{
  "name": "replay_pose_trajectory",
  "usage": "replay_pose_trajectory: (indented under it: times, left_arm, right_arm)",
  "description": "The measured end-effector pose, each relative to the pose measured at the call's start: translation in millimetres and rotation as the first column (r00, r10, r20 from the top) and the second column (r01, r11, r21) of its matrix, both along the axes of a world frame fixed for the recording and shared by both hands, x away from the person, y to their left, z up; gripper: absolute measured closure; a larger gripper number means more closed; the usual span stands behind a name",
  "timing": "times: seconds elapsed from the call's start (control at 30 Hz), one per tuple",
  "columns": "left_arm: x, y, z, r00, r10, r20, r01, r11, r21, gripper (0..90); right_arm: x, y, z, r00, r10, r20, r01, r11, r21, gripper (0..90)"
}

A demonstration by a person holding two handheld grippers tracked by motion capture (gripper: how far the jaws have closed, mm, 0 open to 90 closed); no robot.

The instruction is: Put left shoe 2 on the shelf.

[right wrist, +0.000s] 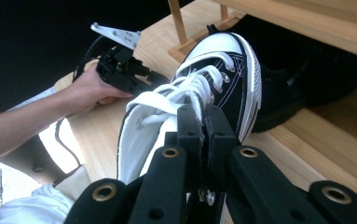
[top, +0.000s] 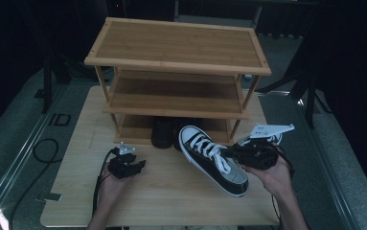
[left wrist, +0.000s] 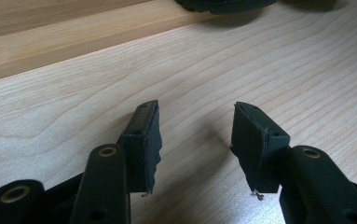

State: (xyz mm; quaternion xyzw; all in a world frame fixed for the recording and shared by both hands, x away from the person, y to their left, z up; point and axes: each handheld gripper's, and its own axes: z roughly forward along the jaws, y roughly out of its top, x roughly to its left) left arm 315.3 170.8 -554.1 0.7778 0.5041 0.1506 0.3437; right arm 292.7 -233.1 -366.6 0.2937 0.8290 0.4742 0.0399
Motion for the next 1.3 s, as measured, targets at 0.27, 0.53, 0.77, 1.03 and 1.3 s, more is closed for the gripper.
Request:
replay_pose_trajectory:
  times: [0.27, 0.53, 0.77, 1.03, 1.3]
  left_arm:
    - [0.1, 0.2, 0.0, 1.0, -0.001, 0.001, 0.001, 1.0, 0.001, 52.4]
    - [0.1, 0.3, 0.1, 1.0, -0.002, 0.0, 0.002, 1.0, 0.001, 52.4]
    - [0.1, 0.3, 0.1, 1.0, -0.002, 0.0, 0.002, 1.0, 0.001, 52.4]
    - [0.1, 0.4, 0.1, 1.0, -0.002, 0.0, 0.002, 1.0, 0.0, 52.4]
    - [0.2, 0.6, 0.0, 1.0, -0.004, -0.001, 0.004, 1.0, 0.0, 52.4]
  right_arm:
    - [3.0, 2.9, 11.4, 0.9993, 0.028, 0.025, -0.028, 0.9996, -0.001, 87.7]
    - [4.9, 3.6, 25.9, 0.9977, 0.044, 0.051, -0.045, 0.9987, 0.021, 87.7]
    - [7.3, 5.2, 37.6, 0.9966, 0.042, 0.071, -0.044, 0.9985, 0.033, 87.7]
    - [15.6, 6.1, 45.6, 0.9963, 0.015, 0.085, -0.019, 0.9987, 0.048, 87.7]
    - [22.9, 5.8, 53.3, 0.9948, -0.007, 0.101, 0.0, 0.9982, 0.06, 87.8]
